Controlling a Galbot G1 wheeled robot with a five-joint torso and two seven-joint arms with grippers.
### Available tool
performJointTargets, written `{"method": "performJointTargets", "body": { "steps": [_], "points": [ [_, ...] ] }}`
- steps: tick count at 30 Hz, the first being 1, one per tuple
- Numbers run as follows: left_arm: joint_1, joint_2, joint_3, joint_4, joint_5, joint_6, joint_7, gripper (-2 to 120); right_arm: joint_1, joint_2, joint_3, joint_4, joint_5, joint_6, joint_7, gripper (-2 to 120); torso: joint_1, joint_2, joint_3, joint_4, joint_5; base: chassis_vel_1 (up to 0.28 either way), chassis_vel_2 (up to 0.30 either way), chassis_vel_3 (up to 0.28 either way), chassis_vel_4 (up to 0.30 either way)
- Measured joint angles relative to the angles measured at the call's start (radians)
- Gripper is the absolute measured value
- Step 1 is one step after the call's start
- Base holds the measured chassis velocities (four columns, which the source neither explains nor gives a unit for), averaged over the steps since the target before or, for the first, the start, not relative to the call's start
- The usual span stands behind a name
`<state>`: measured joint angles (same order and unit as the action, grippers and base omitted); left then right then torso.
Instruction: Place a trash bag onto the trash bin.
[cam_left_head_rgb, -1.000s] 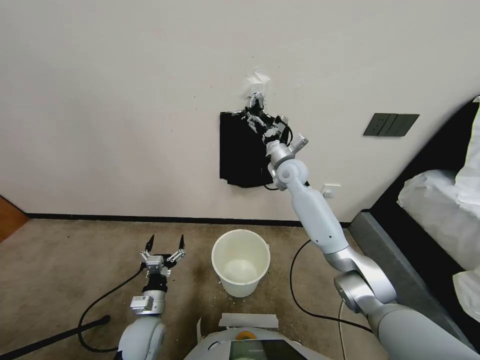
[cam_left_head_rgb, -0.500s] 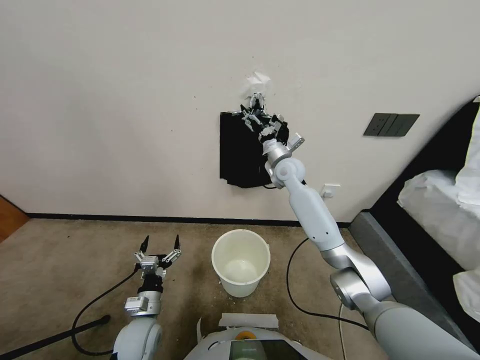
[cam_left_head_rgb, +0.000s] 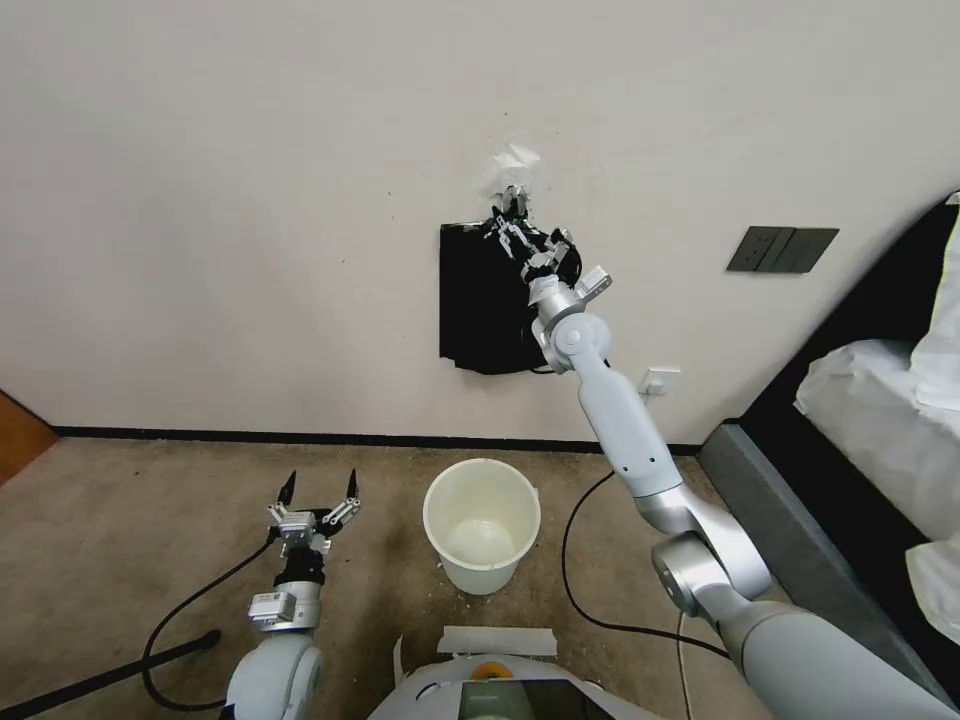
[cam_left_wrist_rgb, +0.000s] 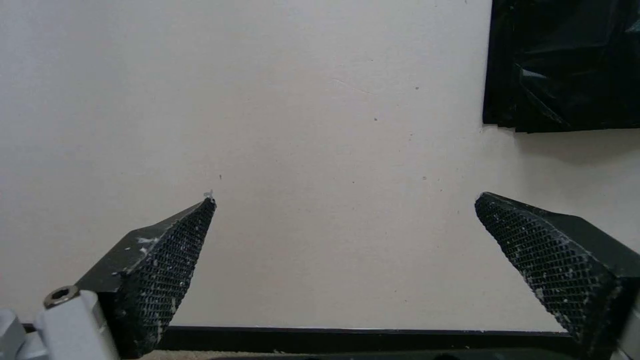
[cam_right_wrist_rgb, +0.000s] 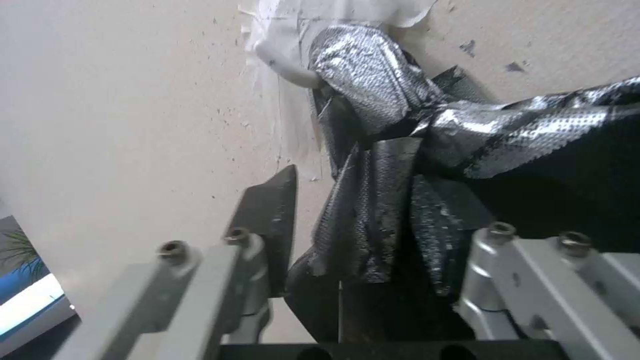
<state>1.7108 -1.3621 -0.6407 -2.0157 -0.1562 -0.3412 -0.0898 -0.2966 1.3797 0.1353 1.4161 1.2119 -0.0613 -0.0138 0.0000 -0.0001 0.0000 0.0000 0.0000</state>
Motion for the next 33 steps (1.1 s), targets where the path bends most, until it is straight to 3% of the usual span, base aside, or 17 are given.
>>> {"method": "performJointTargets", "body": {
  "steps": [6, 9, 23, 33],
  "points": [
    [0.002, 0.002, -0.005, 0.004, 0.0, -0.004, -0.003, 100, 0.0, -0.011, 0.001, -0.002, -0.001, 0.002, -0.012, 4, 0.0, 0.0, 0.0, 0.0, 0.0001, 0.0, 0.0, 0.0, 0.0],
    [0.001, 0.002, -0.005, 0.004, 0.0, -0.004, -0.003, 100, -0.006, -0.011, 0.001, 0.008, -0.005, 0.003, -0.013, 0, 0.0, 0.0, 0.0, 0.0001, 0.0, 0.0, 0.0, 0.0, 0.0],
    [-0.001, -0.008, 0.005, 0.01, 0.0, -0.011, -0.005, 100, -0.125, -0.062, 0.006, 0.154, -0.038, 0.004, 0.0, 0, 0.0, 0.0, 0.0, 0.0, 0.0002, 0.0, 0.0, 0.0, 0.0],
    [-0.005, -0.026, 0.03, 0.007, 0.005, -0.016, -0.005, 100, -0.322, -0.158, -0.009, 0.321, -0.099, 0.004, 0.039, 0, 0.0, 0.0, 0.0, -0.0002, 0.0002, 0.0, 0.0, 0.0, 0.0]
  ]
}}
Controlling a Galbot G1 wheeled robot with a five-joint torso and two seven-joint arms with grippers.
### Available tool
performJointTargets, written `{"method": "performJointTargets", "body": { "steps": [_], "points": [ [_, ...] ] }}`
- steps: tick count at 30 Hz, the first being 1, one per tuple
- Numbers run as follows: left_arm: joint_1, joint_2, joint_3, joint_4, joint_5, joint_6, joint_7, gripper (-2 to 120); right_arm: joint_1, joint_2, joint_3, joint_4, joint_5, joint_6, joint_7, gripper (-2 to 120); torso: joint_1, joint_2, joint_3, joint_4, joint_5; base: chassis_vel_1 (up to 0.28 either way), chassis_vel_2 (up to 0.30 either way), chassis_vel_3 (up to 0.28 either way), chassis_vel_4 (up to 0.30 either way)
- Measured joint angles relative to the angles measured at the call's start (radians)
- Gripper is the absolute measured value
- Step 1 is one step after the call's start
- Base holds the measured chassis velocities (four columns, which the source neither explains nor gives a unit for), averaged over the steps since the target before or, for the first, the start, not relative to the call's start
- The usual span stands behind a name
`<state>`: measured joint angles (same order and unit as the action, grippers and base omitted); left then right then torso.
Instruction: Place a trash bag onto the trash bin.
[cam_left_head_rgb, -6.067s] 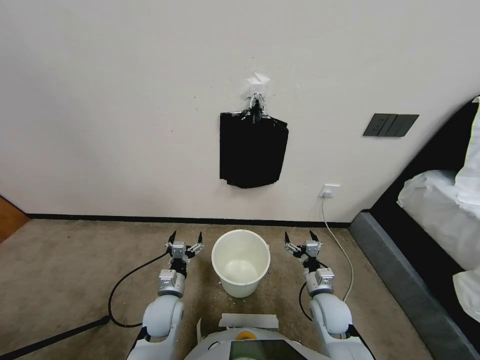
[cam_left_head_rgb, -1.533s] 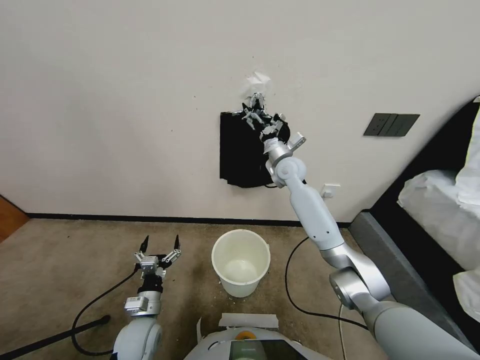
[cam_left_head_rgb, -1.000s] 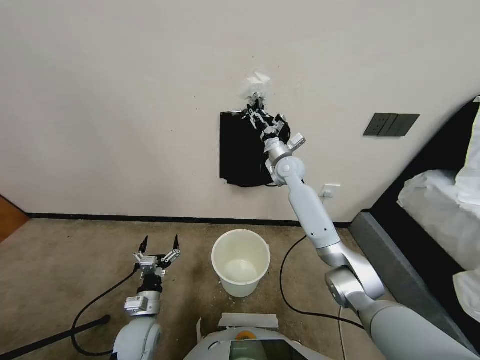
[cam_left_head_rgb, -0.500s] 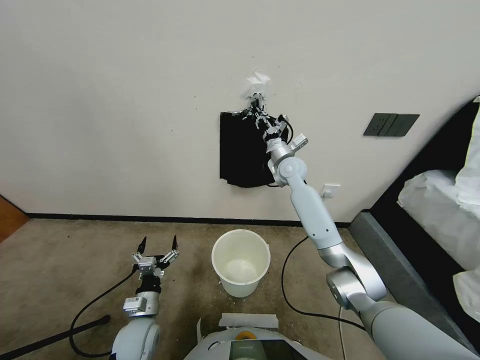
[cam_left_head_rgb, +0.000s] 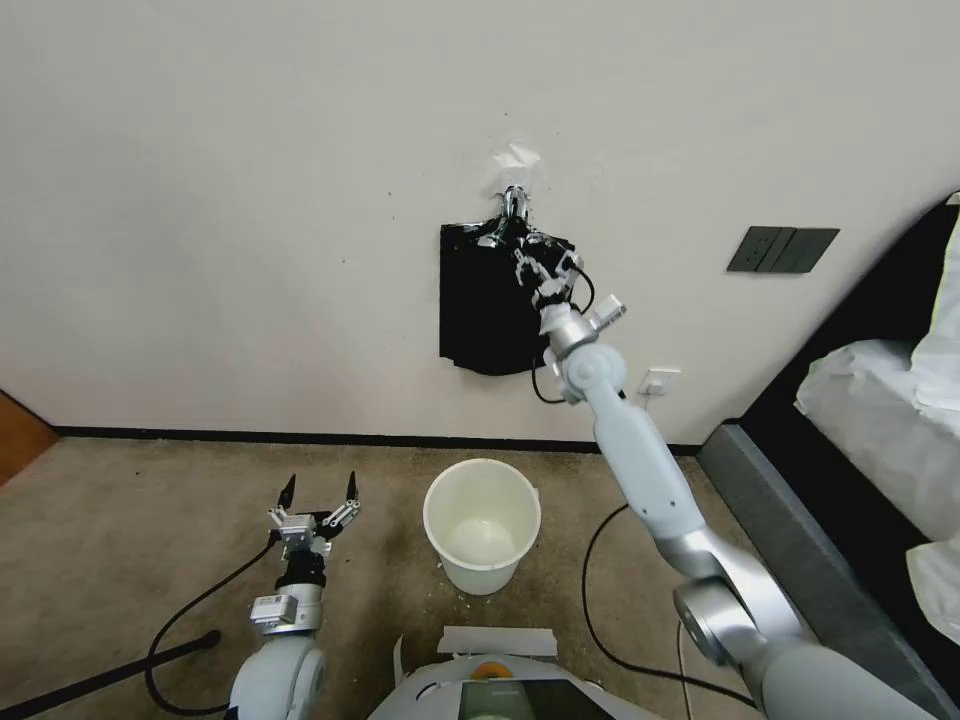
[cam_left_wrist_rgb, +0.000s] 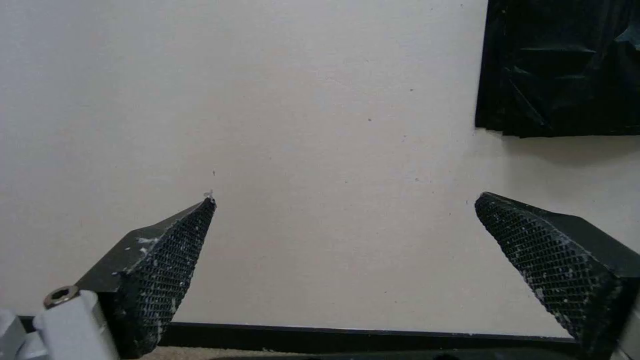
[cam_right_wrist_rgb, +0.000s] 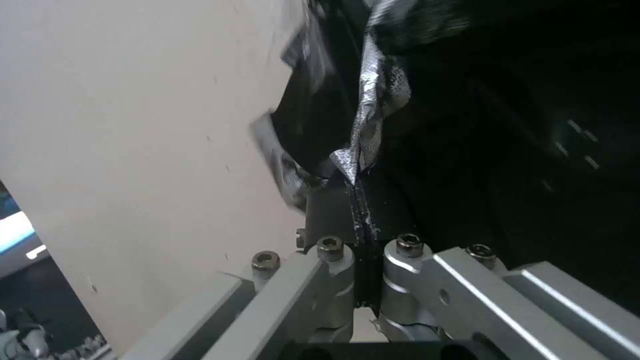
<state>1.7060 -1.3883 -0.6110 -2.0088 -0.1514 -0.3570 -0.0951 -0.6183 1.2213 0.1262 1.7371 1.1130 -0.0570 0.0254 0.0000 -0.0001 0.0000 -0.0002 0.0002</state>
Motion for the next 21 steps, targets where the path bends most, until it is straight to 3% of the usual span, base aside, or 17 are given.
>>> {"method": "performJointTargets", "body": {
  "steps": [21],
  "points": [
    [-0.011, -0.014, 0.037, -0.008, 0.004, -0.008, 0.003, 100, -0.314, -0.064, -0.005, 0.215, -0.13, -0.013, 0.042, 0, 0.0, 0.0, 0.0, 0.0001, -0.0002, 0.0, 0.0, 0.0, 0.0]
  ]
}}
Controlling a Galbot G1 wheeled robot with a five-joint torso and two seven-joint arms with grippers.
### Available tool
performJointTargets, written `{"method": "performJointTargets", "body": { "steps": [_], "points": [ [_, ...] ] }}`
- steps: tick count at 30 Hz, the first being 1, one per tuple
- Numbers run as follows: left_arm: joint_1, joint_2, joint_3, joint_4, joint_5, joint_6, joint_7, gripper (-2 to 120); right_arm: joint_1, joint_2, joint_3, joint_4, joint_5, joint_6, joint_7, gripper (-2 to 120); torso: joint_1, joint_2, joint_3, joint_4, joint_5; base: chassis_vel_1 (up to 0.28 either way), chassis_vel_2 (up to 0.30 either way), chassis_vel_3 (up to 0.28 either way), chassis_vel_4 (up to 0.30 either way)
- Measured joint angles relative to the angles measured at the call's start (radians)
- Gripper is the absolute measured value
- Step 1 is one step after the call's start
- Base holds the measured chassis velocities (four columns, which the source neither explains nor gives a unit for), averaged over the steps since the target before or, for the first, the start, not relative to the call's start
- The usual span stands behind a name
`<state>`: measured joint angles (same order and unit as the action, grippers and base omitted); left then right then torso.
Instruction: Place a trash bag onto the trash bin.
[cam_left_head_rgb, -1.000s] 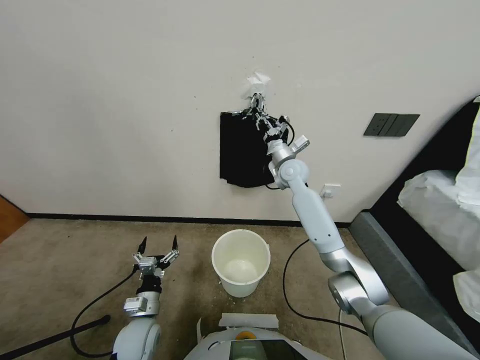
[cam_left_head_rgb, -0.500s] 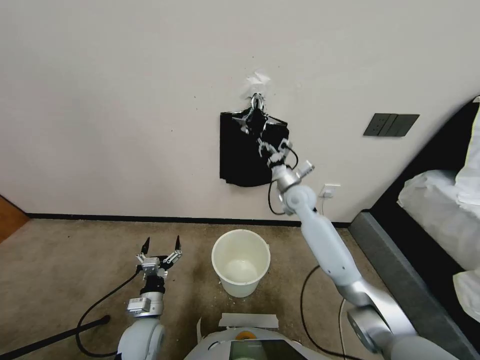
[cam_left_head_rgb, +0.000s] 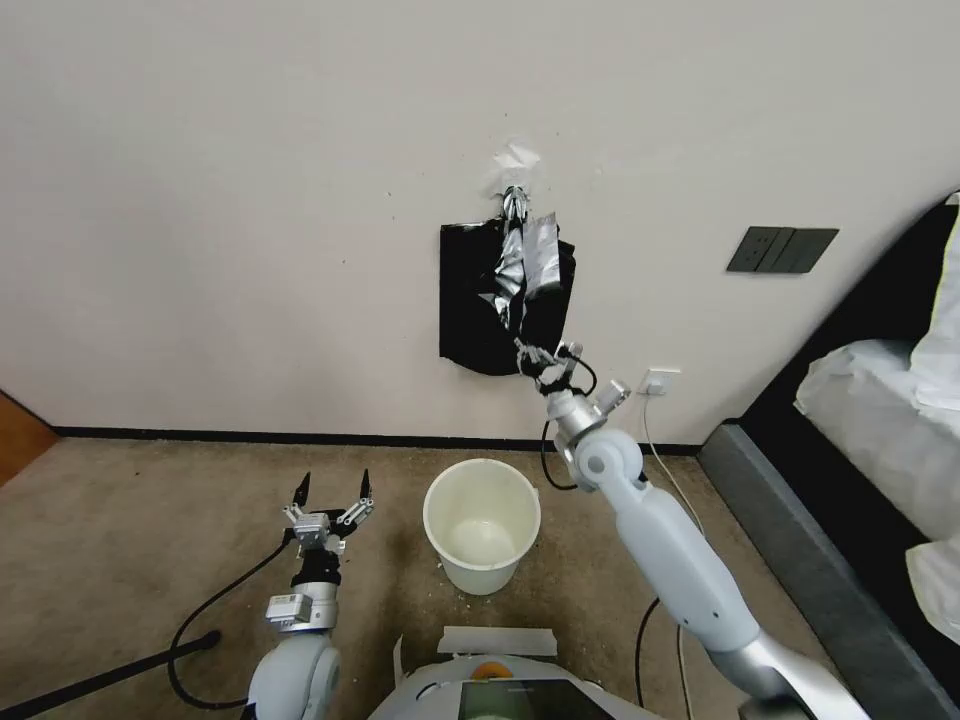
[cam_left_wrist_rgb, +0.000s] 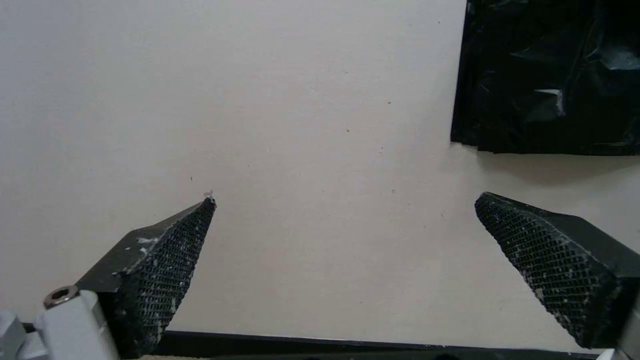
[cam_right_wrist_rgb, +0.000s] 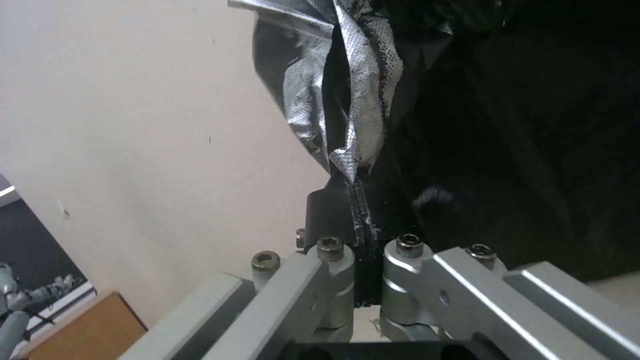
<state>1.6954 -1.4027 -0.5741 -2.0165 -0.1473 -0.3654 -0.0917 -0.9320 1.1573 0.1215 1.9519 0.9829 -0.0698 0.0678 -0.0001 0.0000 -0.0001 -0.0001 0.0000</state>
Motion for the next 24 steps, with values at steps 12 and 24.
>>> {"method": "performJointTargets", "body": {
  "steps": [12, 24],
  "points": [
    [-0.006, 0.0, 0.017, -0.001, 0.0, -0.003, 0.001, 100, -0.126, -0.024, 0.011, 0.079, -0.078, 0.001, -0.008, 0, 0.0, 0.0, 0.0, 0.0, 0.0, 0.0, 0.0, 0.0, 0.0],
    [-0.003, 0.004, 0.026, -0.01, 0.0, -0.004, 0.002, 100, -0.241, -0.055, 0.015, 0.135, -0.226, 0.016, -0.027, 0, 0.0, 0.0, 0.0, 0.0001, 0.0001, 0.0, 0.0, 0.0, 0.0]
  ]
}}
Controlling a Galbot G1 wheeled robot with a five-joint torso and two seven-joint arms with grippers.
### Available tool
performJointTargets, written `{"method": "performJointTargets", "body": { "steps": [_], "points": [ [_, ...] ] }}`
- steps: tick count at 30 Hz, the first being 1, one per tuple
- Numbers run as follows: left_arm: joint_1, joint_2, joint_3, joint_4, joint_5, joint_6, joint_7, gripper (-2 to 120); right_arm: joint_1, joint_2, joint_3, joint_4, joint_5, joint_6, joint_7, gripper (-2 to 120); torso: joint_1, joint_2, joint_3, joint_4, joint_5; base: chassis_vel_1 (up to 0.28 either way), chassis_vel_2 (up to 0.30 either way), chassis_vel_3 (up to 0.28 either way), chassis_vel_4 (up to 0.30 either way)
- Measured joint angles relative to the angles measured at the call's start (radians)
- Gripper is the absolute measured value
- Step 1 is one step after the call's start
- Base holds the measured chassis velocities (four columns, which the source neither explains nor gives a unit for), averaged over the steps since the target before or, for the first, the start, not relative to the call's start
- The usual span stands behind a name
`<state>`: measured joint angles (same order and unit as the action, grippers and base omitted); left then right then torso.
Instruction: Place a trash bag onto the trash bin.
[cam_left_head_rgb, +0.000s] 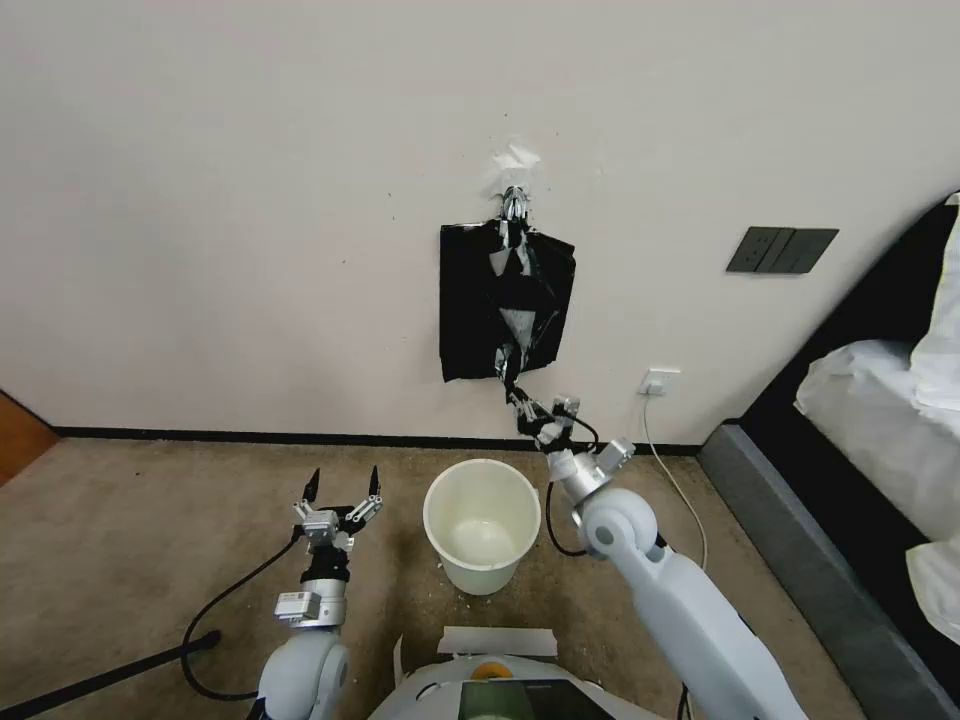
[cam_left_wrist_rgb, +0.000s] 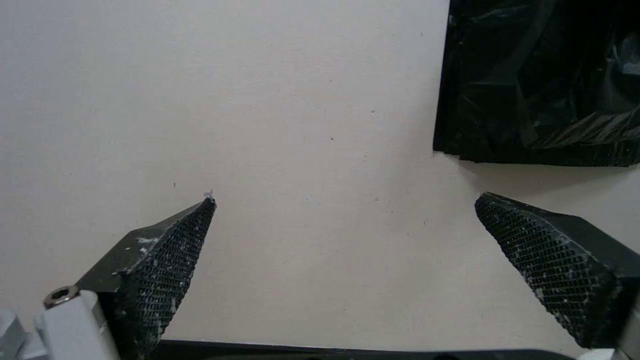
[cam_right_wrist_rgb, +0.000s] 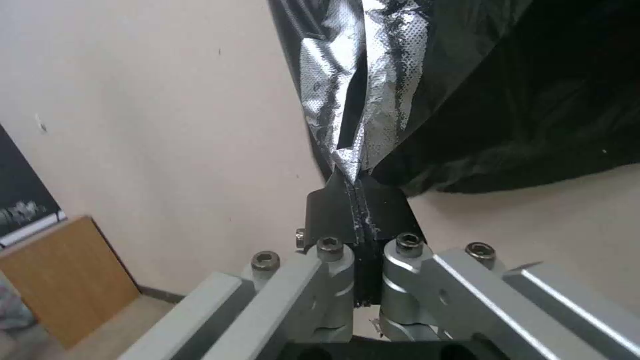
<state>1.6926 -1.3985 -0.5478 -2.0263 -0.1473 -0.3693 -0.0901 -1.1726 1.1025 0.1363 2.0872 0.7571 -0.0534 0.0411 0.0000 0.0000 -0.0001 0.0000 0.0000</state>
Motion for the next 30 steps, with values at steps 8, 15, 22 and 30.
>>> {"method": "performJointTargets", "body": {
  "steps": [8, 15, 22, 30],
  "points": [
    [-0.004, 0.006, 0.014, -0.007, 0.0, 0.0, 0.0, 100, -0.094, -0.028, -0.002, 0.026, -0.132, 0.025, -0.021, 0, 0.0, 0.0, 0.0, 0.0, 0.0, 0.0, 0.0, 0.0, 0.0],
    [-0.011, 0.013, 0.022, -0.006, 0.0, 0.0, 0.0, 100, -0.123, -0.052, -0.006, 0.043, -0.199, 0.034, -0.028, 0, 0.0, 0.0, 0.0, 0.0, 0.0, 0.0, 0.0, 0.0, 0.0],
    [-0.017, 0.014, 0.025, -0.002, 0.0, 0.0, 0.0, 100, -0.118, -0.056, -0.01, 0.039, -0.233, 0.038, -0.017, 0, 0.0, 0.0, 0.0, 0.0, 0.0, 0.0, 0.0, 0.0, 0.0],
    [-0.022, 0.013, 0.023, 0.009, -0.001, 0.001, 0.0, 100, -0.114, -0.074, 0.021, 0.08, -0.27, 0.032, 0.03, 24, 0.0, 0.0, 0.0, 0.0, -0.0001, 0.0, 0.0, 0.0, 0.0]
  ]
}}
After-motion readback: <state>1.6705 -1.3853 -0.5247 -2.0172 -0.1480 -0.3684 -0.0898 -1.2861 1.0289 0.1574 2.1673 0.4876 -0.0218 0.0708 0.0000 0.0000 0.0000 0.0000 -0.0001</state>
